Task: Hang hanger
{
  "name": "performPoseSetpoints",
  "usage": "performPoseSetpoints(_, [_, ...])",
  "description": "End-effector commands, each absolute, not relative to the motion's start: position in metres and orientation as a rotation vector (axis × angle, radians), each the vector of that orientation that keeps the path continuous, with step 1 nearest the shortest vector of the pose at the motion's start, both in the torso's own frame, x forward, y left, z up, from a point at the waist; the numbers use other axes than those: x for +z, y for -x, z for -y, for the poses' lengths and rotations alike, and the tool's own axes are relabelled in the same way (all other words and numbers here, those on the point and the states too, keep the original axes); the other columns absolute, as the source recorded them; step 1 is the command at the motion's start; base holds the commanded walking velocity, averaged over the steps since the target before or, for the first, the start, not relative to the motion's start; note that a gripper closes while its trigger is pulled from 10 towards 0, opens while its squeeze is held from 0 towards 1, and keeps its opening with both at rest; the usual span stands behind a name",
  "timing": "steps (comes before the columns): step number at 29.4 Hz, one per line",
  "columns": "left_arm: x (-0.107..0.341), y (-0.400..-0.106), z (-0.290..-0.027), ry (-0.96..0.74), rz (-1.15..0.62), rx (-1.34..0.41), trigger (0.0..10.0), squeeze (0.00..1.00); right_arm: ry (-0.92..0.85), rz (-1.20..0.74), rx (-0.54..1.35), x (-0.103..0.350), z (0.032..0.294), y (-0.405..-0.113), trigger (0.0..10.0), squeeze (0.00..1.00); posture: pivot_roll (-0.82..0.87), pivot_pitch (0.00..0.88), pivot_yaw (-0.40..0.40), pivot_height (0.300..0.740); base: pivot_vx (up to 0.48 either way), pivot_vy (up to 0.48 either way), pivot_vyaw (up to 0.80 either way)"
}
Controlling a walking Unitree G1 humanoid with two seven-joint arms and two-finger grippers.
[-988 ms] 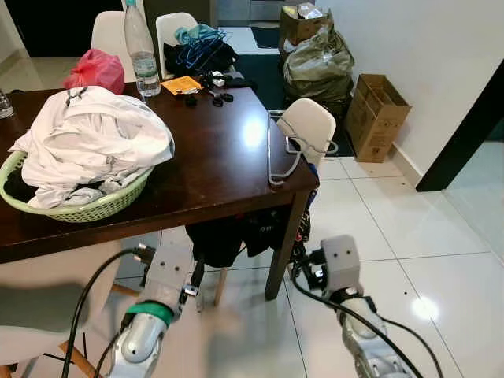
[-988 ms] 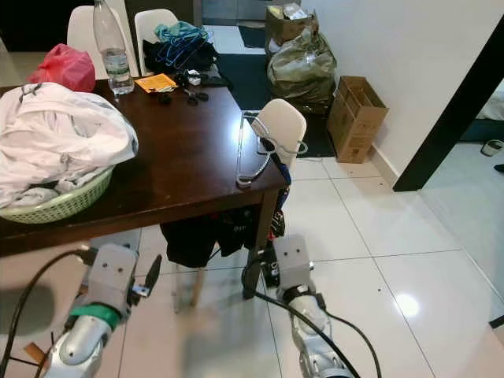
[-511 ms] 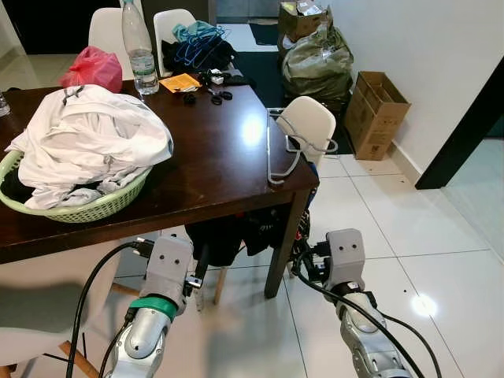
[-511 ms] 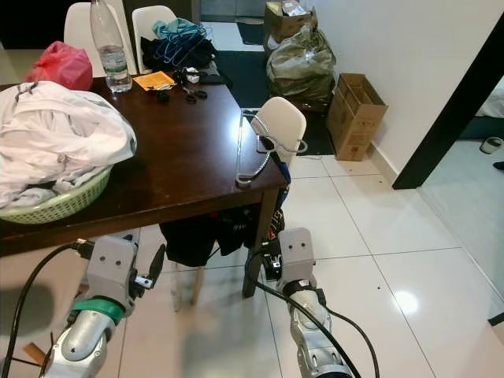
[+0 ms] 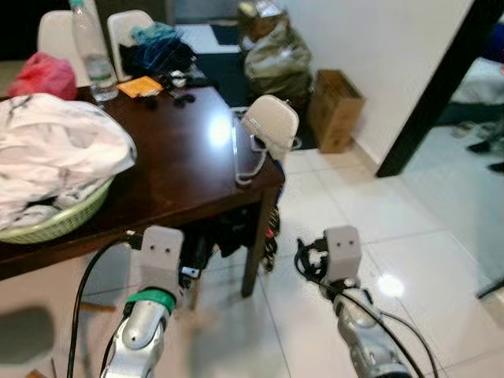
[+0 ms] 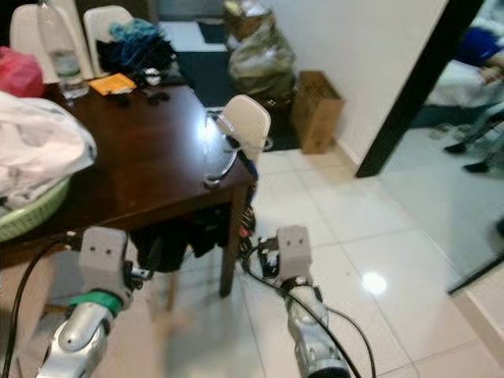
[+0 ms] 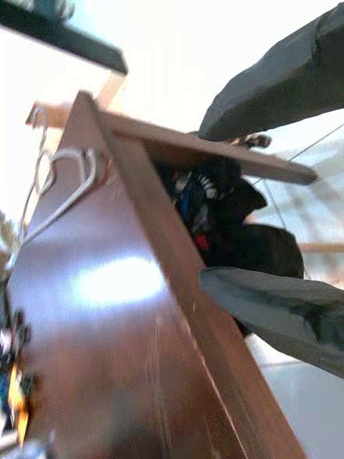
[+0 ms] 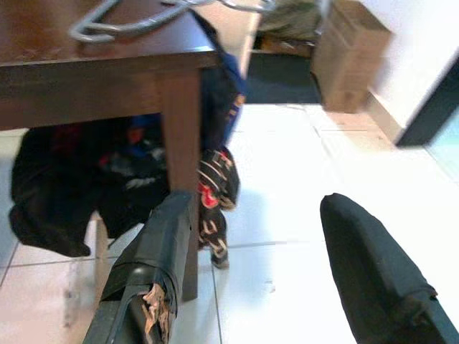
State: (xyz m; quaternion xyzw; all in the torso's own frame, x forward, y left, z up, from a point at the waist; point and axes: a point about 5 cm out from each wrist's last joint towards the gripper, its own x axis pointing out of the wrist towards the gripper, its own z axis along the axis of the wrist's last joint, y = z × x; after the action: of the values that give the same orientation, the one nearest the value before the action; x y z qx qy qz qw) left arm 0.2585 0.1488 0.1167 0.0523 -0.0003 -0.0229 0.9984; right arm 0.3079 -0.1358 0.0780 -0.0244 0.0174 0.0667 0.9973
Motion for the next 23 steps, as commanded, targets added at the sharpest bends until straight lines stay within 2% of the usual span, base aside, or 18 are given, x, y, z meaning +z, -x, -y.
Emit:
performPoseSetpoints(1, [0.1148, -0.2583, -0.1482, -0.104, -0.009, -0.046, 10.0, 0.0, 0.055, -0.059, 0.142, 0.0718, 0.1344, -0.3048, 10.0, 0.0, 0.02, 0.018, 0.021, 0.74, 0.0, 0.0, -0.79])
performPoseSetpoints(23, [0.1139, -0.259, -0.148, -0.111, -0.025, -0.061, 10.0, 0.0, 0.044, -0.062, 0.145, 0.0718, 0.1321, -0.3039, 10.0, 0.0, 0.02, 0.024, 0.03, 0.74, 0.0, 0.0, -0.79])
